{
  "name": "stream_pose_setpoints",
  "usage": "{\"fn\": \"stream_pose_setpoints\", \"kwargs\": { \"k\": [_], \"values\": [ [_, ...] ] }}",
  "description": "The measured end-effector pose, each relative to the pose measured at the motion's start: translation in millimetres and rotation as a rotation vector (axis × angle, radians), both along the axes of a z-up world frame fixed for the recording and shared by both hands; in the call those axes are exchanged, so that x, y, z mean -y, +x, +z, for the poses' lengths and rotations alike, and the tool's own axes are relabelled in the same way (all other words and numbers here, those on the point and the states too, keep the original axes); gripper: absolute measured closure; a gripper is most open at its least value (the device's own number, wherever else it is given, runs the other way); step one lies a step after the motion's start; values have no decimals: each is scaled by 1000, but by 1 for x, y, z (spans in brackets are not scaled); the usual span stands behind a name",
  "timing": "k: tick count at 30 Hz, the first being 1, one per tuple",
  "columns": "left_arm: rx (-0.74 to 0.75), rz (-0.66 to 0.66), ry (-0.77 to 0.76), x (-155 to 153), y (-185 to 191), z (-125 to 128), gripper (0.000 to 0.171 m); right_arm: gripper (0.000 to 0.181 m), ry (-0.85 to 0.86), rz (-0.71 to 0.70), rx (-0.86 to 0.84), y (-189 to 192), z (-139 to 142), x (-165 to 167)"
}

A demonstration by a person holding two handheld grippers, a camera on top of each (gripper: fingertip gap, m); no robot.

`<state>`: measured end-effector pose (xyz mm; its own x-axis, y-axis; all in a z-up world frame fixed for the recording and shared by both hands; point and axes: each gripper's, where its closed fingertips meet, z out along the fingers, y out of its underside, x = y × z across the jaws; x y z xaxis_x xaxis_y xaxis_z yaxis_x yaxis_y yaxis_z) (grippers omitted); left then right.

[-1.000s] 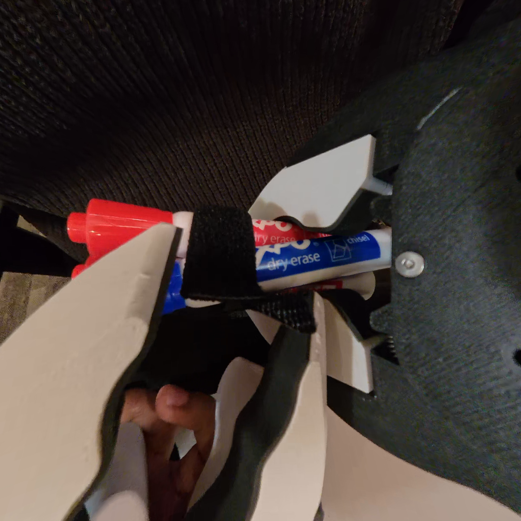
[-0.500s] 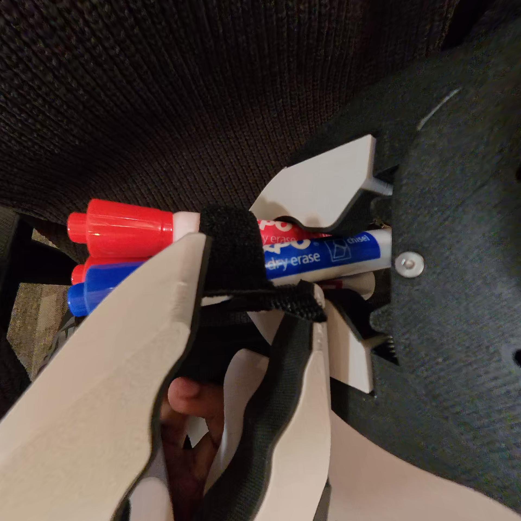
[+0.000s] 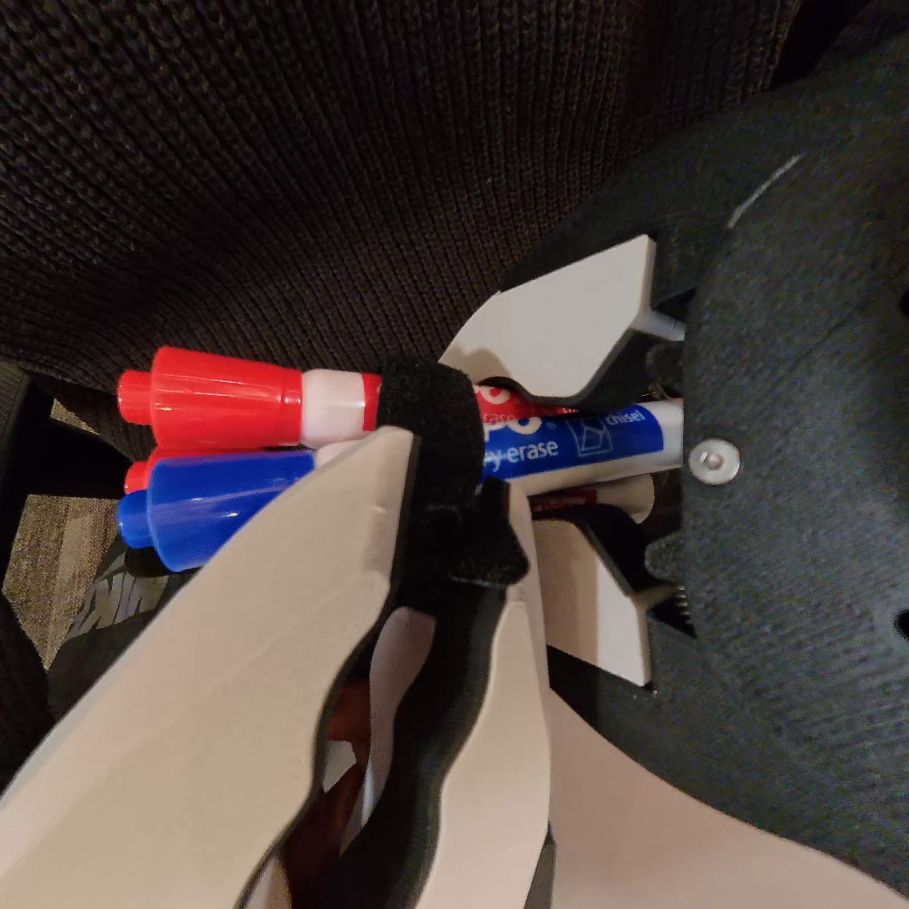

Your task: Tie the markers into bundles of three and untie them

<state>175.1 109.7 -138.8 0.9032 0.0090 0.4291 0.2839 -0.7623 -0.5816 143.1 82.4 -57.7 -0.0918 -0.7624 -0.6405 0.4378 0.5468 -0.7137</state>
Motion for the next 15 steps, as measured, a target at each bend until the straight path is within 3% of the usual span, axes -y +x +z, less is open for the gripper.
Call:
{"fn": "stream_pose_setpoints", "kwargs": {
  "k": [1, 10, 15],
  "values": [
    [0, 0, 0, 0, 0, 0, 126, 164, 1, -1, -2, 0, 0, 0],
    [7, 12, -14, 3, -1, -3, 127, 163, 16, -31, -60, -3, -3, 2],
    [8, 17, -23, 4, -2, -4, 126, 134, 60, -60, -61, -10, -5, 5]
  ]
}}
